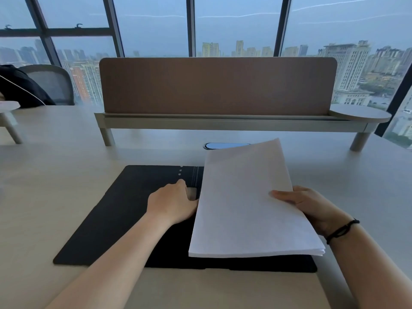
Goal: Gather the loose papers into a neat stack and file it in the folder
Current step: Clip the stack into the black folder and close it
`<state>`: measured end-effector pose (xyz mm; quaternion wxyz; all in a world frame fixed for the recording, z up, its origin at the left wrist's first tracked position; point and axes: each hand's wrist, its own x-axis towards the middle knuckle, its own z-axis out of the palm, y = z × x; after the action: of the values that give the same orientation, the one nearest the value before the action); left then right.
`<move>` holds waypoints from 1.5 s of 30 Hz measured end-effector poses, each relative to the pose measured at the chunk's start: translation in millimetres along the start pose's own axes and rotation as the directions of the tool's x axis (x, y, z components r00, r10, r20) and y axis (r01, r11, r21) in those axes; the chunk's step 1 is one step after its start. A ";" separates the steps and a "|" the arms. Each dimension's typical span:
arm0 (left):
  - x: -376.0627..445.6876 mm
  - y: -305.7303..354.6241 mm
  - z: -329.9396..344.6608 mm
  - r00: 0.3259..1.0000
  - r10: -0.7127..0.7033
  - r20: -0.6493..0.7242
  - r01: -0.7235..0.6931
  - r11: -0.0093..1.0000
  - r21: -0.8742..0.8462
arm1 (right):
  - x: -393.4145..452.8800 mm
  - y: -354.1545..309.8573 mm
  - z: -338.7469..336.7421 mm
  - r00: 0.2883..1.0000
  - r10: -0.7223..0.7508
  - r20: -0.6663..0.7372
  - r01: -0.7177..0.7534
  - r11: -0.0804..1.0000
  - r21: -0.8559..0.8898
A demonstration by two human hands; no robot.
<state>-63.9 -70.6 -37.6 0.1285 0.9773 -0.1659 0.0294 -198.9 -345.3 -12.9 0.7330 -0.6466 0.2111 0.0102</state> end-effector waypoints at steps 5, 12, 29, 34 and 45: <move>-0.7 4.3 -0.3 0.998 0.056 -0.025 -0.053 0.995 0.086 | 3.7 0.5 0.5 1.000 0.018 0.018 -0.018 0.999 0.028; 4.4 11.3 3.9 0.987 0.149 0.054 -0.156 0.971 0.182 | 0.6 -1.3 3.0 0.999 0.014 0.036 -0.014 1.000 0.019; 10.6 -14.4 -13.6 0.936 0.193 0.295 -0.084 0.935 -0.346 | 15.0 5.8 9.5 0.999 0.023 0.025 -0.019 0.989 -0.146; 10.0 -11.7 -8.9 0.944 0.191 0.269 -0.092 0.936 -0.341 | 17.4 6.7 16.3 0.999 0.021 0.044 -0.007 0.957 -0.291; 12.0 -4.8 -0.6 0.963 0.138 0.231 -0.074 0.962 -0.264 | 27.2 12.3 14.6 0.994 -0.085 -0.072 0.055 0.935 -0.352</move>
<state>-51.0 -69.8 -37.0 0.2287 0.9385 -0.2356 -0.1072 -173.4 -336.4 -32.2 0.5968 -0.7733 0.2140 -0.0065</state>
